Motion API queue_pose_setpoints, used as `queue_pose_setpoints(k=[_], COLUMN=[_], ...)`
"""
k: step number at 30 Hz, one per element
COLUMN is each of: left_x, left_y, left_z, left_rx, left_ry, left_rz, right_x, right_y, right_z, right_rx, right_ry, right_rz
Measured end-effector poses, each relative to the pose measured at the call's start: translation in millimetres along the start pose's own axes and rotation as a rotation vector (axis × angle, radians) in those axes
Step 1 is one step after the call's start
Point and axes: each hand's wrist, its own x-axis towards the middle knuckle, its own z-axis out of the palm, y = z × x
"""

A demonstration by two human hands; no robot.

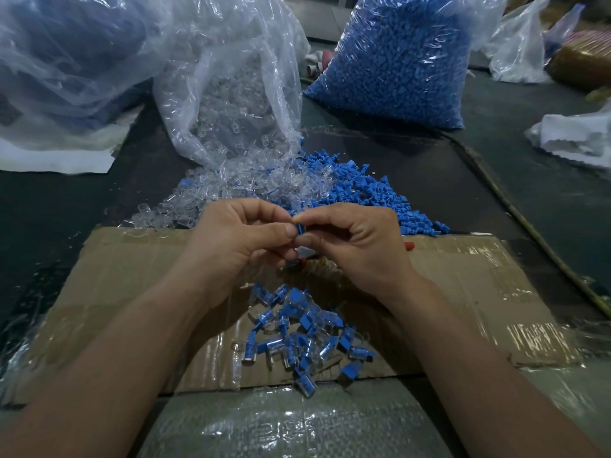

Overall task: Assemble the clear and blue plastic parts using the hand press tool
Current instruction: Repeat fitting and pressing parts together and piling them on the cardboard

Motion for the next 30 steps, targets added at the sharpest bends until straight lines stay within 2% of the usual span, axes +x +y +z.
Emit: queue_pose_setpoints(k=[7, 11, 14, 18, 20, 22, 30], left_x=[0.1, 1.5, 2.9, 4.4, 4.7, 4.9, 4.6], left_y=[-0.4, -0.6, -0.8, -1.1, -1.8, -2.6, -2.5], left_z=[-0.3, -3.3, -5.1, -6.6, -7.6, -8.1, -7.0], left_rx=[0.042, 0.018, -0.004, 0.015, 0.012, 0.001, 0.010], left_ry=[-0.003, 0.026, 0.048, 0.053, 0.064, 0.073, 0.094], left_rz=[0.002, 0.012, 0.022, 0.031, 0.032, 0.026, 0.032], right_x=[0.3, 2.5, 2.9, -0.6, -1.3, -0.7, 2.8], right_y=[-1.0, 4.3, 12.4, 14.5, 14.2, 13.7, 5.4], right_z=[-1.1, -19.4, -40.7, -52.4, -51.4, -49.4, -39.3], right_rx=[-0.048, -0.052, -0.210, -0.222, -0.299, -0.392, -0.613], right_ry=[-0.026, -0.085, -0.295, -0.579, -0.667, -0.683, -0.563], right_rz=[0.014, 0.281, 0.475, 0.626, 0.605, 0.573, 0.441])
